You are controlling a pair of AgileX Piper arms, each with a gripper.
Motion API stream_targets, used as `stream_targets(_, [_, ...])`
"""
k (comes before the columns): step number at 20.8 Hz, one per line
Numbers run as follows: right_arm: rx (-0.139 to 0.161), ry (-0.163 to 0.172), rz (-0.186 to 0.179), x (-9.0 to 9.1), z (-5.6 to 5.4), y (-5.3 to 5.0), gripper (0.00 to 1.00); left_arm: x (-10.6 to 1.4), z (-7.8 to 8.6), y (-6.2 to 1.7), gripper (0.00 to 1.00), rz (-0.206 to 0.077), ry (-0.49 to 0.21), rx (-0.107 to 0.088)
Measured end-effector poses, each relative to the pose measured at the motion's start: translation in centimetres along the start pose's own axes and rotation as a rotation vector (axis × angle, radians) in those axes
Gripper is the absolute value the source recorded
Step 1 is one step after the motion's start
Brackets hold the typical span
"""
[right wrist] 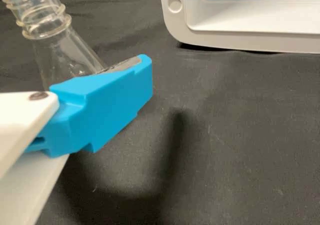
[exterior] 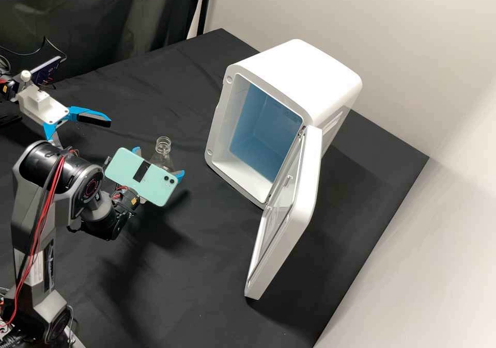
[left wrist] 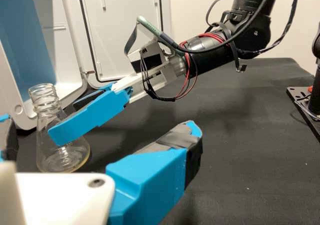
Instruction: Place the flask in the incubator
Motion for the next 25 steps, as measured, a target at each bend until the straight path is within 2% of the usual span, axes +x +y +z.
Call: stream_targets(25, [0.0,0.004,0.003,0.0,-0.03,0.03,0.0,-0.25,-0.55,0.05,1.0,0.005,0.032,-0.004])
